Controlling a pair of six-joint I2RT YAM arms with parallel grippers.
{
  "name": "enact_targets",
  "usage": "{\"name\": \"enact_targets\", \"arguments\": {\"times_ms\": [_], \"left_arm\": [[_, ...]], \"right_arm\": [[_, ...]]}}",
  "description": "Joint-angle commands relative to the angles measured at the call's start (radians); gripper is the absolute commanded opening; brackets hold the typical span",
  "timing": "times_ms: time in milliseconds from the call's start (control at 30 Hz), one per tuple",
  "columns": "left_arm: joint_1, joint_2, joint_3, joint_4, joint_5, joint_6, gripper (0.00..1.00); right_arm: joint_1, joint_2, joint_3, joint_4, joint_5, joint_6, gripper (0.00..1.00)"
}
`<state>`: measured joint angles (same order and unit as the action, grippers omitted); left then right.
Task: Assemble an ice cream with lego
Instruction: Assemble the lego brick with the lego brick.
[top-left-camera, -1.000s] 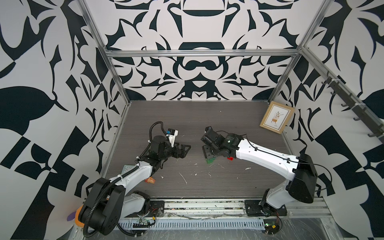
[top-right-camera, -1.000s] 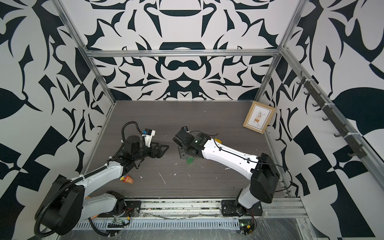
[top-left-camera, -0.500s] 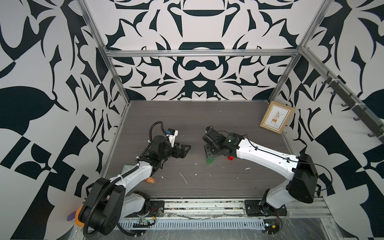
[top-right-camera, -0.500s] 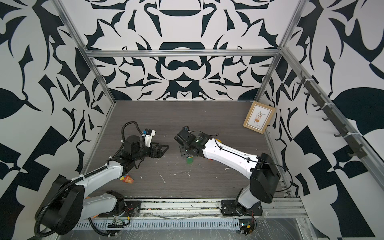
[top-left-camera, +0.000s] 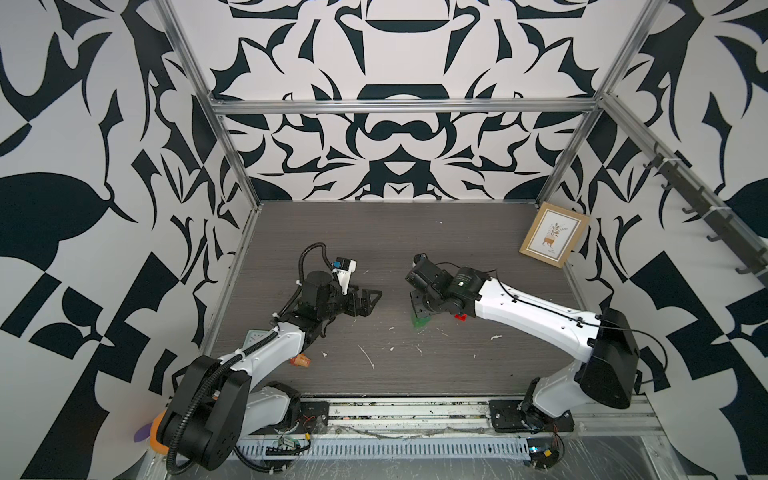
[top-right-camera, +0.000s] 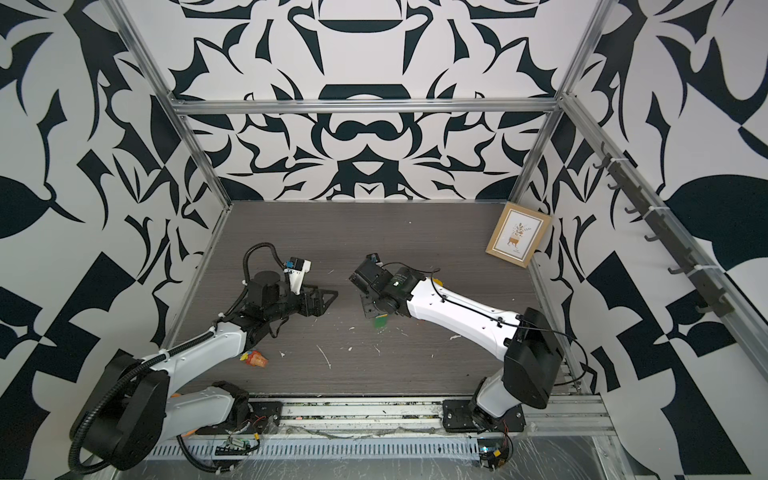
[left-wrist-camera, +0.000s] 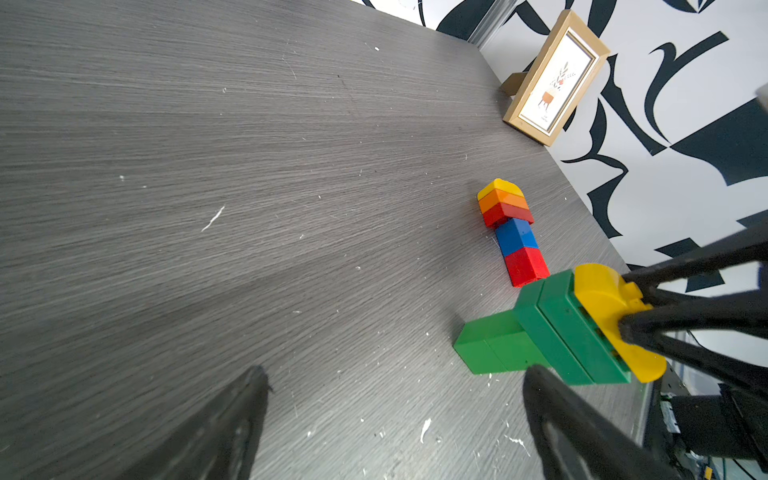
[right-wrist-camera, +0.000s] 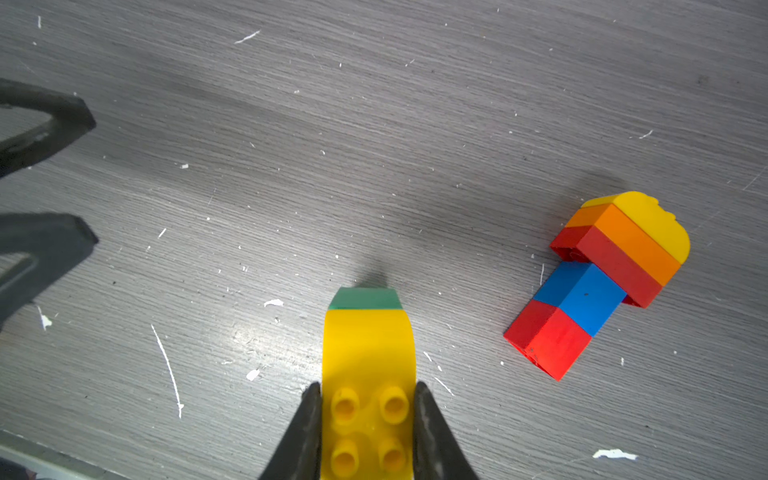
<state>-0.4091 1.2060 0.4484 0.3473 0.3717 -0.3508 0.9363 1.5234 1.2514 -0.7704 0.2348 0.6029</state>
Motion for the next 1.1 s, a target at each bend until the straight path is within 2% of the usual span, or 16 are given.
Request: {"name": "enact_targets", "arguments": {"times_ms": [0, 200, 467, 733, 867, 1067], "left_arm": [[-0.002, 0.010, -0.004, 0.000, 0.011, -0.001, 0.99], [-0.002, 0.007, -0.004, -0.002, 0.010, -0.001, 0.99], [-0.002, 0.004, -0.005, -0.005, 0.009, 0.001, 0.99], [-0.002, 0.002, -0.004, -0.008, 0.008, 0.003, 0.99], [-0.002, 0.000, -0.004, -0.008, 0.006, 0.001, 0.99], [-0.002, -0.003, -0.007, -0.009, 0.007, 0.002, 0.99]], "right_arm": [[0.023, -0.018, -0.010, -0.036, 0.042, -0.010, 0.18], [0.032, 0.015, -0.003, -0.094, 0.096, -0.008, 0.17], [0.032, 0.067, -0.010, -0.073, 0.141, -0.020, 0.15], [0.032, 0.080, -0.068, -0.004, 0.072, -0.038, 0.10], [0.032, 0.040, -0.107, 0.027, 0.013, -0.039, 0.10], [0.032, 0.024, -0.055, 0.010, 0.052, -0.037, 0.09]]}}
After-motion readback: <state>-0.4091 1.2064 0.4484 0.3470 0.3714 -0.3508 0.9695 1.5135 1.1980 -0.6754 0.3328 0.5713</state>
